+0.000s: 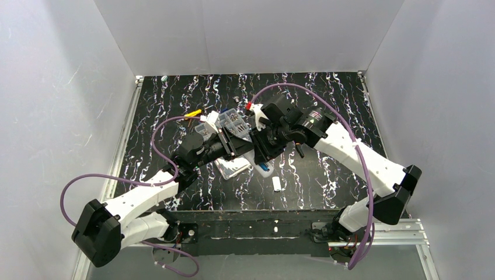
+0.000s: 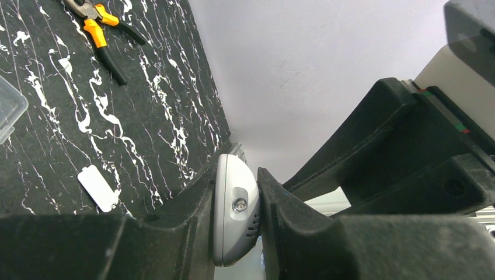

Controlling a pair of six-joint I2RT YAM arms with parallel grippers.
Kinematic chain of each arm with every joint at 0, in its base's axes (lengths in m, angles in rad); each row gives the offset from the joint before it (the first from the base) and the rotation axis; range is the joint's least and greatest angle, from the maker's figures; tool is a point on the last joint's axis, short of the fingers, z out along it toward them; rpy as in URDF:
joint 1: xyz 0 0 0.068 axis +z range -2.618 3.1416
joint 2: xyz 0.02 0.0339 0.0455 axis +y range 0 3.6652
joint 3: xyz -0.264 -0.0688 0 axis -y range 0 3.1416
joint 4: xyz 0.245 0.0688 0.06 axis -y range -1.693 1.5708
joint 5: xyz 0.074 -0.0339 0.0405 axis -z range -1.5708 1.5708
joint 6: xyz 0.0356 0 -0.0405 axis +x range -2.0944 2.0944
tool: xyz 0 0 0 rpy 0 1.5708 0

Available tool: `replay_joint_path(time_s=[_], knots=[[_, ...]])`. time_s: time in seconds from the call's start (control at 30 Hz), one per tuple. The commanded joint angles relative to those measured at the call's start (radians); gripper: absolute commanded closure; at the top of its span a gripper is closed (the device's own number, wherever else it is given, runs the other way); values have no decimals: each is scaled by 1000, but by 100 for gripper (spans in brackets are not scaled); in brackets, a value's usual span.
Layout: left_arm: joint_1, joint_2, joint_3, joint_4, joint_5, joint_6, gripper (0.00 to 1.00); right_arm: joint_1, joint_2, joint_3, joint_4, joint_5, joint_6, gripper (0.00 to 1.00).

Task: Load the batteries into the remote control
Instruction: Load the battery into the remote control.

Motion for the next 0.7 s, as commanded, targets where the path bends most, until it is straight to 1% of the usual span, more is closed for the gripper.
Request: replay_joint_path(time_s=[0.0, 0.13, 0.33, 0.43, 0.5, 0.67], knots=[[-6, -8, 5, 88, 29, -11, 100, -6, -35, 63, -6, 7, 4, 61], [-5, -6, 6, 85, 27, -12, 100, -6, -47, 74, -20, 4, 2, 61], [-5, 11, 24, 92, 37, -21, 100, -8, -92, 42, -9, -12, -19, 59], [-5, 26, 34, 105, 49, -37, 100, -13, -125, 12, 18, 7, -83, 59], [-5, 34, 44, 110, 64, -48, 100, -21, -137, 1, 17, 48, -120, 59], [-8, 50, 66, 118, 102, -74, 100, -43, -178, -16, 35, 77, -204, 59]])
